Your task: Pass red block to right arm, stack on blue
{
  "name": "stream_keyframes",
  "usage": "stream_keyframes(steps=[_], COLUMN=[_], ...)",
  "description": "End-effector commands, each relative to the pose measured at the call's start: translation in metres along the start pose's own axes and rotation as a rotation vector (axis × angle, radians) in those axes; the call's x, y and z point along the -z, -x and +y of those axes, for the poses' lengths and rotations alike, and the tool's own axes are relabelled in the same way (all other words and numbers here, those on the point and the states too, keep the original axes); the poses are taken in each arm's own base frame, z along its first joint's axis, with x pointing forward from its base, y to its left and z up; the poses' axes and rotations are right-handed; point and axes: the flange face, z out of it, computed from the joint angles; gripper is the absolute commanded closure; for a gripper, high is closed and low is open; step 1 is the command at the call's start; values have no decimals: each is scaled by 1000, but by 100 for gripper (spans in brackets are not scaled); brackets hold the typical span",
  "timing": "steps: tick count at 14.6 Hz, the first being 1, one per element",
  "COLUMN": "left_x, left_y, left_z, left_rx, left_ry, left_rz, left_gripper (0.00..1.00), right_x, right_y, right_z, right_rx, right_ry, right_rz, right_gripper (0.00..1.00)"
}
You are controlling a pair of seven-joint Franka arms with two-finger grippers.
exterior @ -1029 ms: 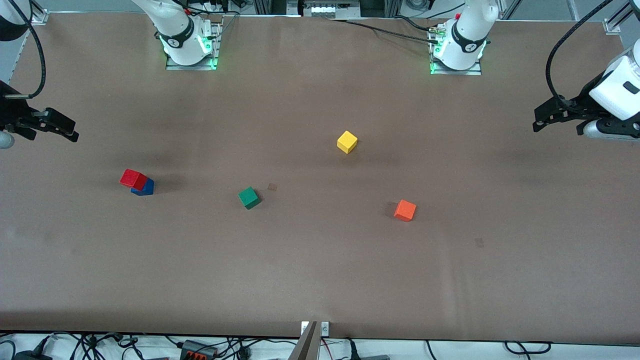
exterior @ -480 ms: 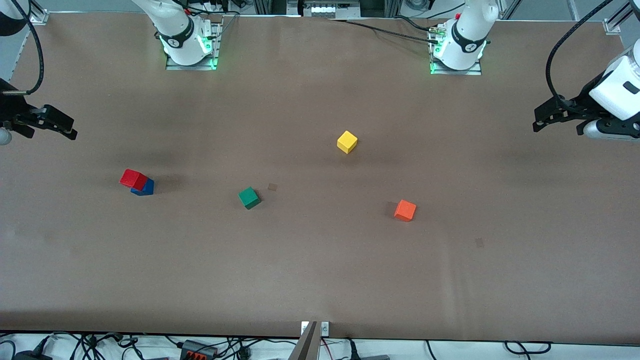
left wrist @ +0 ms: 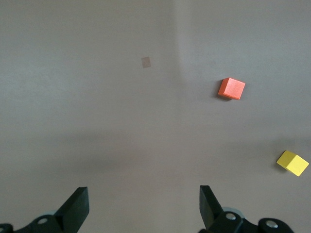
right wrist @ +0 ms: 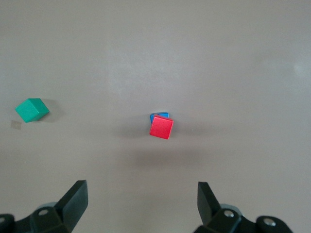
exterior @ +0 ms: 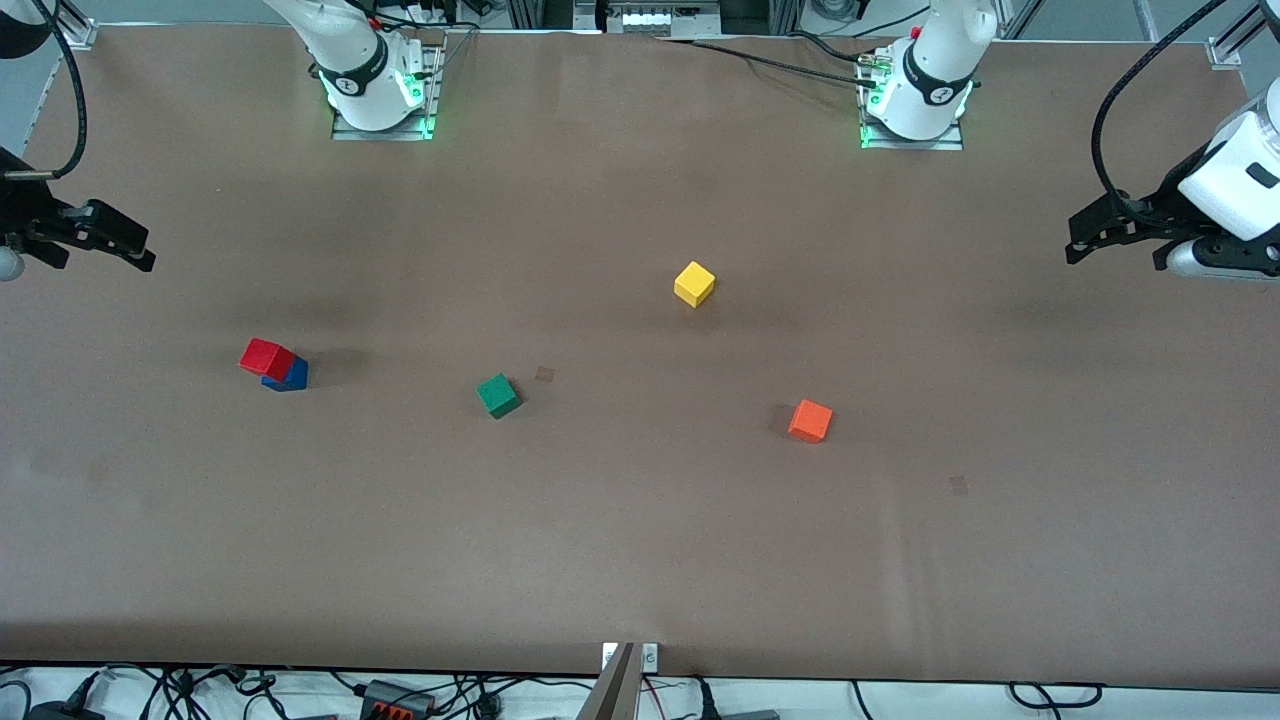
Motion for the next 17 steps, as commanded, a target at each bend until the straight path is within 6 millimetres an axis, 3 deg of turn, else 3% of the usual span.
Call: stream_keyframes(steps=[1,17], left_x=[5,5], left_y=[-4,-4], left_z=[-2,-2], left_rx=[-10,-10], left_ry=[-10,-10], left_rz=[0,2], left_gripper=[0,0], right_x=[4,-6], right_y=[4,1], right_z=[0,8], right_rx=[-14,-21], right_ry=[3,13], right_rz=[-9,-23], right_gripper=[0,0])
